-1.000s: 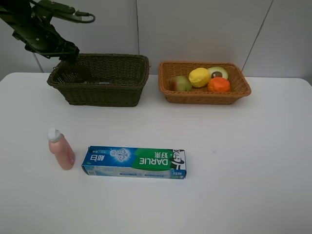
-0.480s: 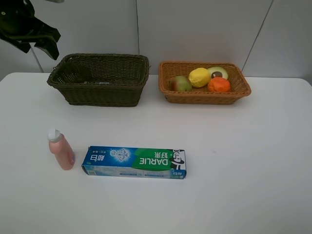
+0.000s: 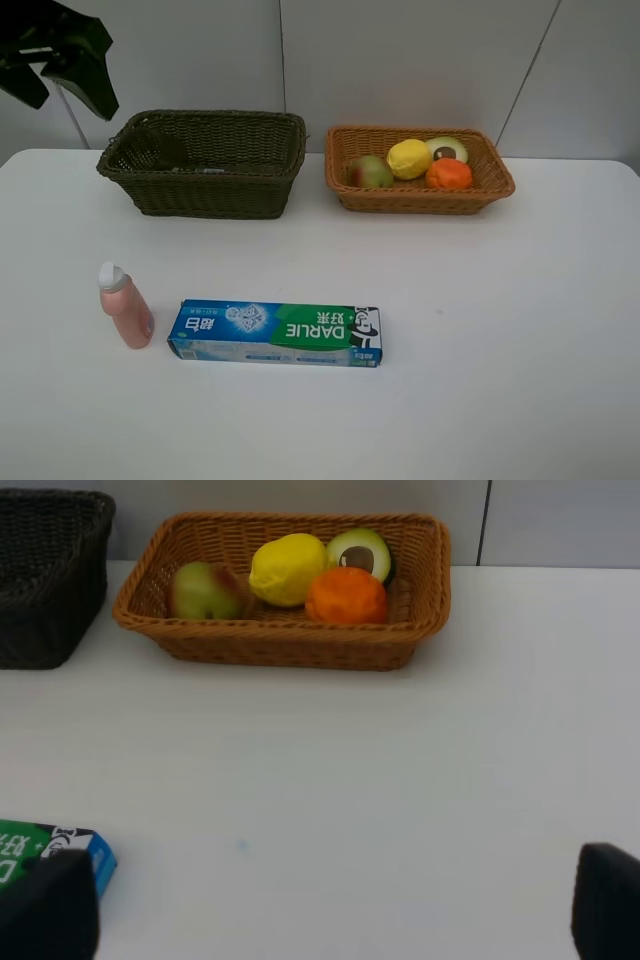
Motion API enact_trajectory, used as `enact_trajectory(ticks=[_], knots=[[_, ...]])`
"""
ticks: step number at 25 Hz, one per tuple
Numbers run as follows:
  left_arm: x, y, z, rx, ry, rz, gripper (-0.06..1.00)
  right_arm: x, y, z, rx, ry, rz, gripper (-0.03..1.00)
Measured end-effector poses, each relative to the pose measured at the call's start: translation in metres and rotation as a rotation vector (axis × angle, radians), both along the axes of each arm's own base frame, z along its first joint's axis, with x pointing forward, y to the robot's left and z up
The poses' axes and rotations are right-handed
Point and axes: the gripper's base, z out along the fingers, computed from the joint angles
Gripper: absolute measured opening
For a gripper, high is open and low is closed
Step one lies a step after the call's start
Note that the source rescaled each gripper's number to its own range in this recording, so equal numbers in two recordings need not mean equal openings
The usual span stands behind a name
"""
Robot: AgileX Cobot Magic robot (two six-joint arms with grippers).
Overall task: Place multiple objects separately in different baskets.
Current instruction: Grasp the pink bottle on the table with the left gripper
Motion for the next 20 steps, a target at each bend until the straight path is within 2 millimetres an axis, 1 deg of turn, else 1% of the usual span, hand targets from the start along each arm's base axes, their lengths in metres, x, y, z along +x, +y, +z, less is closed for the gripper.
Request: enact_trajectory(ticks=[6, 9, 15, 20], knots=[[-0.034, -0.005, -0.016, 0.001, 0.068, -0.004, 0.93, 0.0, 0.0, 0.0, 0.0, 0.0, 0.0, 1.0], [-0.046, -0.009, -0.026, 0.001, 0.105, -0.01, 0.93, 0.0, 0.0, 0.0, 0.0, 0.0, 0.0, 1.0], [-0.059, -0.015, -0.054, -0.004, 0.175, 0.001, 0.93, 0.0, 0.0, 0.0, 0.0, 0.0, 0.0, 1.0], [-0.069, -0.012, -0.083, -0.009, 0.216, 0.037, 0.93, 0.0, 0.0, 0.0, 0.0, 0.0, 0.0, 1.0]])
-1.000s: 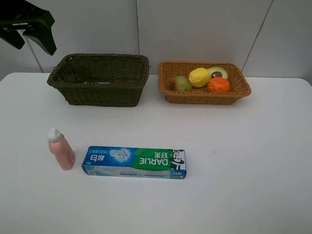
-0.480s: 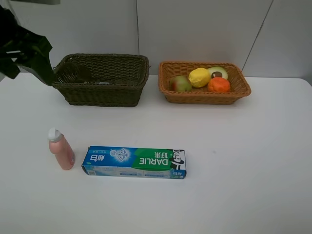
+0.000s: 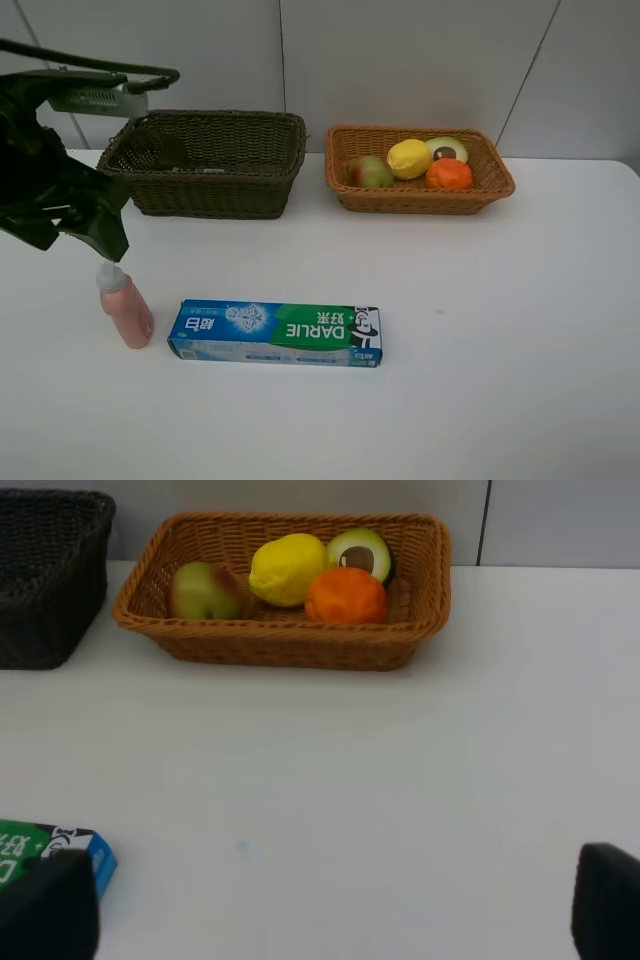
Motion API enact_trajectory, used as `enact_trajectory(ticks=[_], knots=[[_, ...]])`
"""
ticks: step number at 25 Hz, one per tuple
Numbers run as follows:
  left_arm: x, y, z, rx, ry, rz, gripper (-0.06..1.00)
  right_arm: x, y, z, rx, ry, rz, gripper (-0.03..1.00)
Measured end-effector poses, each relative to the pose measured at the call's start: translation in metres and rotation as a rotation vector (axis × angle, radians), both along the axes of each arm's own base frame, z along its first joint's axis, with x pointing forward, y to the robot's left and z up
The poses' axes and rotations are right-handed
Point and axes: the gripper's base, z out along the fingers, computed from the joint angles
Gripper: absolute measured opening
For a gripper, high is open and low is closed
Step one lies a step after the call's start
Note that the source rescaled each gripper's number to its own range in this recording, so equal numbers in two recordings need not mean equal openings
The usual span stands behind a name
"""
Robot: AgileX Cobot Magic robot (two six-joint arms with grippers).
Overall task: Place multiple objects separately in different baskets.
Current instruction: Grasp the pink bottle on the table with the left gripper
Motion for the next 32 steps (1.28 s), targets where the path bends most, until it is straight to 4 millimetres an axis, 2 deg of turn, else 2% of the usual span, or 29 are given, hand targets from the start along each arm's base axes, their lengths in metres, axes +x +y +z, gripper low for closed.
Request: enact_trajectory(ticks=[5, 9, 21, 32], knots=[[-0.01, 0.004, -0.025, 0.009, 0.019, 0.026, 0.93, 0.0, 0.0, 0.0, 0.0, 0.0, 0.0, 1.0], [-0.012, 0.006, -0.034, 0.005, 0.009, 0.06, 0.93, 0.0, 0.0, 0.0, 0.0, 0.0, 0.0, 1.0], [0.002, 0.001, -0.076, 0.044, 0.122, 0.121, 0.92, 0.0, 0.0, 0.0, 0.0, 0.0, 0.0, 1.0], [0.006, 0.0, -0.08, 0.032, 0.114, 0.204, 0.92, 0.0, 0.0, 0.0, 0.0, 0.0, 0.0, 1.0]])
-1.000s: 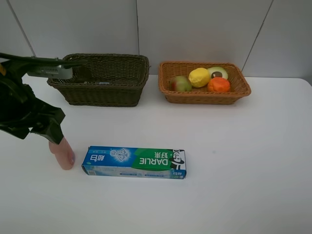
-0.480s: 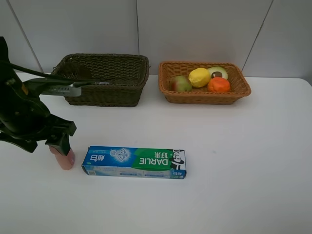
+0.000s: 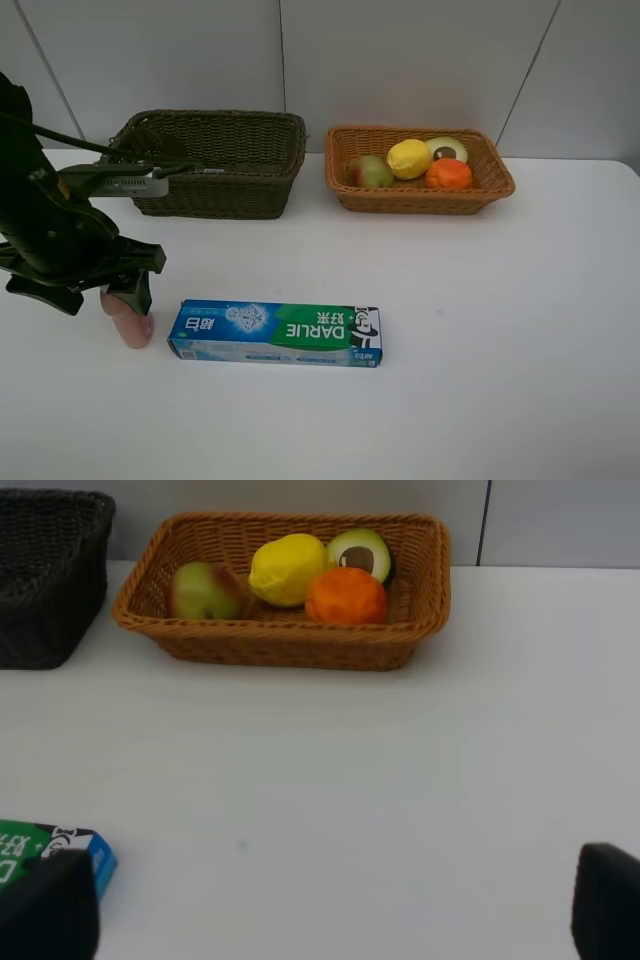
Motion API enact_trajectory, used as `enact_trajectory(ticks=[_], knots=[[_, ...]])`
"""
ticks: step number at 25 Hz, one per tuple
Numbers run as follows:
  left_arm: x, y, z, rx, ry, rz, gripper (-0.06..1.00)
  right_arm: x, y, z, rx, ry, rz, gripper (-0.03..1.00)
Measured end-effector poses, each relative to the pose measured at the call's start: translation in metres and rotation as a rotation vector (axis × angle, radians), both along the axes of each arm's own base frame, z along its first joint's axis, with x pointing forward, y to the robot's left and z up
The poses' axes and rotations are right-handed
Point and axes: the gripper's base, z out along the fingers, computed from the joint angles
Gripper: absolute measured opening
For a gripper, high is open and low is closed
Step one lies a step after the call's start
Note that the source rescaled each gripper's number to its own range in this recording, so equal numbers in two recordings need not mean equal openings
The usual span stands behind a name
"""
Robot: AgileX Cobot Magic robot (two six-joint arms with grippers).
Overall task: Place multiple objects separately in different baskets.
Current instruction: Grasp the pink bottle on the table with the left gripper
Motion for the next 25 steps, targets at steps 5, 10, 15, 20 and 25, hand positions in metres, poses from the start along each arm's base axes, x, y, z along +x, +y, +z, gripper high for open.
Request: enact_trajectory(ticks=[5, 10, 15, 20, 25], knots=[[0.0001, 0.0001, -0.0003, 0.002, 0.001, -0.001, 0.92, 0.0, 0.0, 0.0, 0.0, 0.0, 0.0, 1.0], [0.0004, 0.0013, -0.0004, 0.016, -0.004, -0.015, 0.85, 0.0, 0.0, 0.0, 0.0, 0.0, 0.0, 1.0], [0.0, 0.0005, -0.0004, 0.007, 0.0, -0.017, 0.46, 0.0, 0.0, 0.0, 0.0, 0.0, 0.0, 1.0], [-0.0003, -0.0002, -0.0003, -0.001, 0.002, -0.021, 0.13, 0.0, 0.0, 0.0, 0.0, 0.0, 0.0, 1.0], [-0.0003, -0.0002, -0.0003, -0.001, 0.002, -0.021, 0.01, 0.0, 0.0, 0.0, 0.0, 0.0, 0.0, 1.0]])
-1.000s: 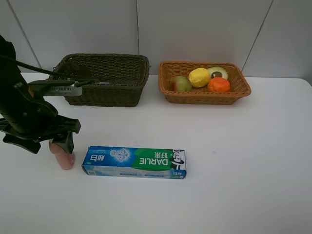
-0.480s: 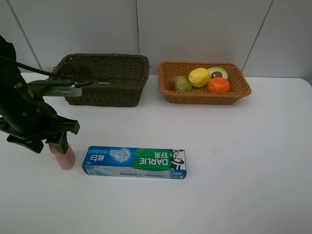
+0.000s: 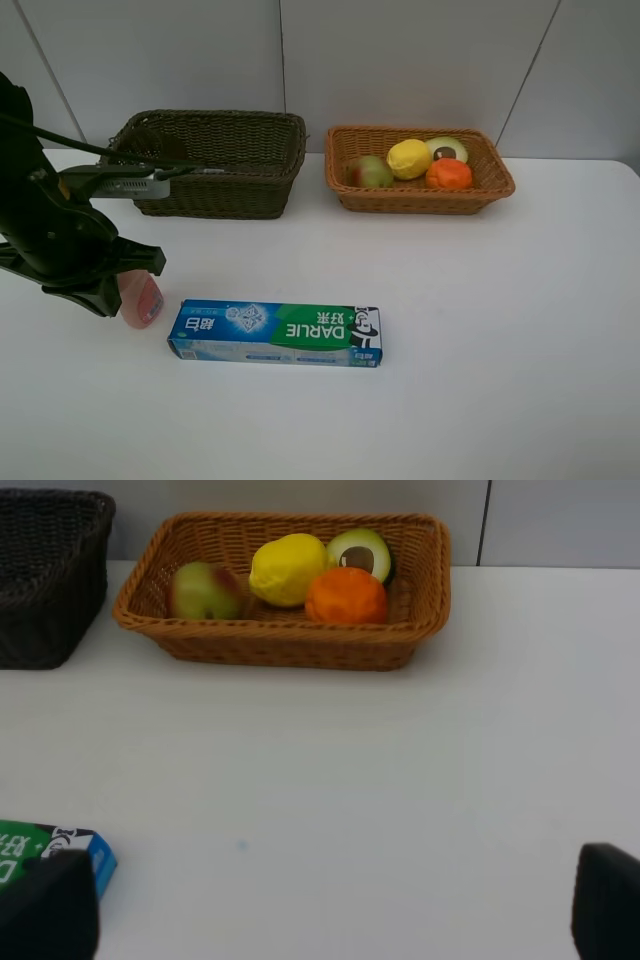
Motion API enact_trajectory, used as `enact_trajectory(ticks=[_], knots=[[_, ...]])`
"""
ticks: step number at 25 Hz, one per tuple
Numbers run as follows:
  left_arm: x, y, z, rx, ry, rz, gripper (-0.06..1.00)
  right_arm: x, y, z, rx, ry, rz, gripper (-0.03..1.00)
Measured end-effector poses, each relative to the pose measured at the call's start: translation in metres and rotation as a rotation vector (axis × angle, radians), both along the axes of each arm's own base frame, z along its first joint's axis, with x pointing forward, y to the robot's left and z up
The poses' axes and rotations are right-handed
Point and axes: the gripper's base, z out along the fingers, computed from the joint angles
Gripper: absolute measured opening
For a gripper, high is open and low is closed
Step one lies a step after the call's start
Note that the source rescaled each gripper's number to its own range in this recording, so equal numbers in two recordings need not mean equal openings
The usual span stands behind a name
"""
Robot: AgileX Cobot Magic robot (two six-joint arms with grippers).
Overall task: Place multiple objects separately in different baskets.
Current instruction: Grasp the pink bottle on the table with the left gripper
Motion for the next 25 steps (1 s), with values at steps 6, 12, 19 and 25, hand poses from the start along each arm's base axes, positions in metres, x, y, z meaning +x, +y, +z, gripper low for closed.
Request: enact_trajectory(ticks=[6, 12, 19, 25], knots=[[0.0, 0.0, 0.0, 0.001, -0.002, -0.016, 0.0, 0.0, 0.0, 0.0, 0.0, 0.0, 0.0, 1.0], [-0.0003, 0.0001, 0.0, 0.002, 0.0, -0.03, 0.0, 0.0, 0.0, 0.0, 0.0, 0.0, 0.0, 1.0], [-0.0004, -0.0004, 0.0, -0.003, 0.0, -0.047, 0.0, 0.0, 0.0, 0.0, 0.0, 0.0, 0.0, 1.0], [-0.0004, -0.0014, 0.0001, -0.015, 0.001, -0.037, 0.08, 0.0, 0.0, 0.0, 0.0, 0.0, 0.0, 1.0]])
